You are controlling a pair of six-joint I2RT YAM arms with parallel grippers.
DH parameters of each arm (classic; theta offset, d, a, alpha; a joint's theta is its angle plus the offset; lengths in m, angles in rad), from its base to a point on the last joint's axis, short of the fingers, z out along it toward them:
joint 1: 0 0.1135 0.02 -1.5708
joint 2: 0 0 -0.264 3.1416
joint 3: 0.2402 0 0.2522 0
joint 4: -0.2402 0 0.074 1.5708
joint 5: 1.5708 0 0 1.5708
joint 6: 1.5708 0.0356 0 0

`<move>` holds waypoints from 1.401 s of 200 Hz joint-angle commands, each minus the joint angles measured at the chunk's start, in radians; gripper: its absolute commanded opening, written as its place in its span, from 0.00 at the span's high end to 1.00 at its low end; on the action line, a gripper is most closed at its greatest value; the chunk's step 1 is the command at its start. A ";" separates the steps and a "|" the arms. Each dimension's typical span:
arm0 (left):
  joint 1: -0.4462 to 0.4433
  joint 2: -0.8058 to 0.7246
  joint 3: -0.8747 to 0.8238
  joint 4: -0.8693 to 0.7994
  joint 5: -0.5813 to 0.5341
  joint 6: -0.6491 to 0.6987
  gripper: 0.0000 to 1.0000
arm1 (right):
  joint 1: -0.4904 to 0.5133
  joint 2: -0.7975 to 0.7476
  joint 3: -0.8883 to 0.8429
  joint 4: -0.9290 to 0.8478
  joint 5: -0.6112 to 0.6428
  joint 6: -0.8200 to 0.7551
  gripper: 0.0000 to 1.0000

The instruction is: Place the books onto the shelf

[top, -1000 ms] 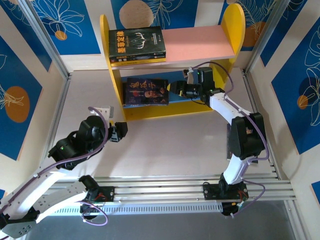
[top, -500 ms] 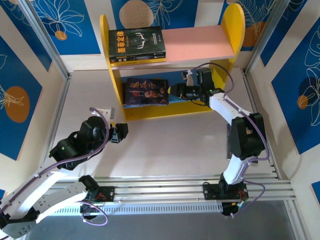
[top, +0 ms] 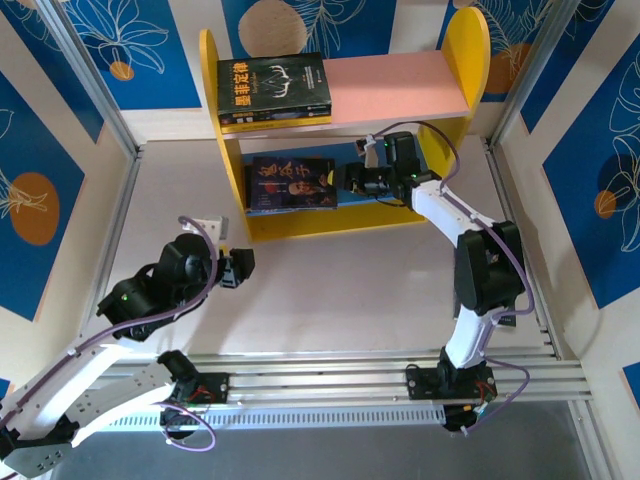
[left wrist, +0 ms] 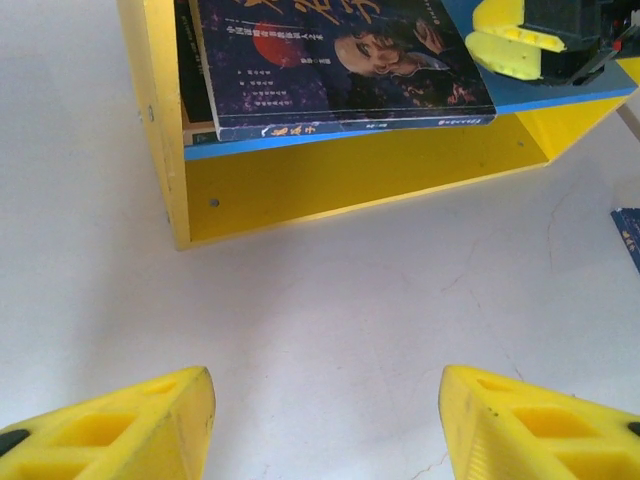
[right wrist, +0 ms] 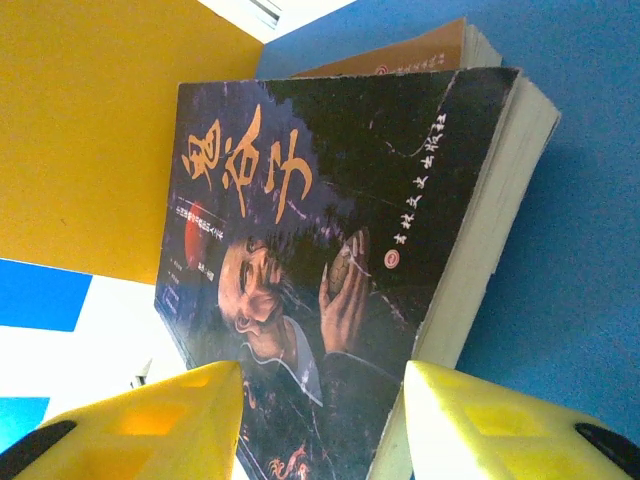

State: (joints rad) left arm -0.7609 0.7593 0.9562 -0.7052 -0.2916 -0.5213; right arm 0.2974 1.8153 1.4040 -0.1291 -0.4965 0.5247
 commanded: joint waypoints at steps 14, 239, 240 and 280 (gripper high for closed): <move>0.015 -0.014 0.026 -0.038 -0.009 0.004 0.39 | 0.015 0.030 0.050 -0.028 -0.007 -0.014 0.53; 0.015 -0.030 0.025 -0.058 -0.028 0.003 0.38 | 0.056 0.108 0.153 -0.017 -0.017 0.014 0.53; 0.016 -0.030 0.024 -0.059 -0.028 0.002 0.38 | 0.056 0.108 0.153 -0.017 -0.017 0.014 0.53; 0.015 -0.030 0.024 -0.058 -0.026 0.001 0.38 | 0.063 0.118 0.165 -0.017 -0.017 0.018 0.53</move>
State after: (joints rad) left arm -0.7601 0.7341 0.9565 -0.7490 -0.2996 -0.5213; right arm 0.3405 1.9141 1.5318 -0.1513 -0.4961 0.5335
